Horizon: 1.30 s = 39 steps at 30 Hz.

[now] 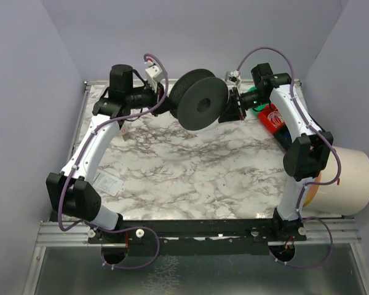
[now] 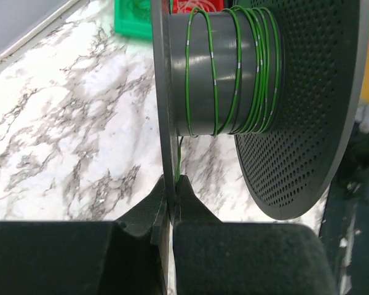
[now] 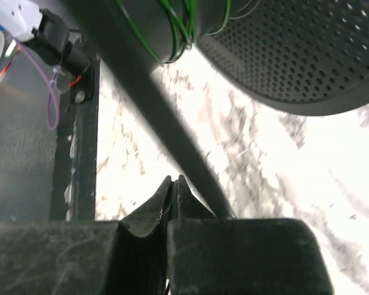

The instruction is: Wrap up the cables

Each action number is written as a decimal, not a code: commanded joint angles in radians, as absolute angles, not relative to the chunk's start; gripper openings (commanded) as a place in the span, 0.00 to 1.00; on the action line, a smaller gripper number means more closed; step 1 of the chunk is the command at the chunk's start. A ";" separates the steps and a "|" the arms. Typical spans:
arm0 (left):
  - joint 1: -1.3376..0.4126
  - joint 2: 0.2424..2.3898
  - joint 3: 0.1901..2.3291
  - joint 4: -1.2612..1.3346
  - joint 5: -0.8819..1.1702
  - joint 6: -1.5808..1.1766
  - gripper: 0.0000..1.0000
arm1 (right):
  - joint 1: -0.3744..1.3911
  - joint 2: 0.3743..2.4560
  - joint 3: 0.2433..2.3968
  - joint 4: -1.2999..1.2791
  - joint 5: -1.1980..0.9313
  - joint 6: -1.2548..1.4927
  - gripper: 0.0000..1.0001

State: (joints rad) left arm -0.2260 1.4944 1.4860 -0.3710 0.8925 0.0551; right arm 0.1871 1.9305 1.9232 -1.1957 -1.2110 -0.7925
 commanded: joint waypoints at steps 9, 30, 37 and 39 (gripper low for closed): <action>-0.365 1.440 1.451 -0.560 0.422 0.506 0.00 | 0.167 1.948 1.967 -1.463 -0.983 -0.908 0.00; -0.624 1.505 1.408 -0.434 -0.091 0.415 0.00 | 0.230 1.988 1.997 -1.419 -1.246 -0.797 0.00; -0.658 1.552 1.445 -0.433 -0.209 0.279 0.00 | 0.312 1.944 1.945 -1.224 -1.216 -0.617 0.00; -0.657 1.555 1.457 -0.438 -0.187 0.234 0.00 | 0.337 1.912 1.885 -1.119 -1.184 -0.542 0.00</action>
State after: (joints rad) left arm -0.6613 1.5539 1.4101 -0.4961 -0.1097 0.3573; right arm 0.2974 1.9621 1.9583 -1.3113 -1.1992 -0.7021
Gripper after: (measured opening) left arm 0.014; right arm 0.005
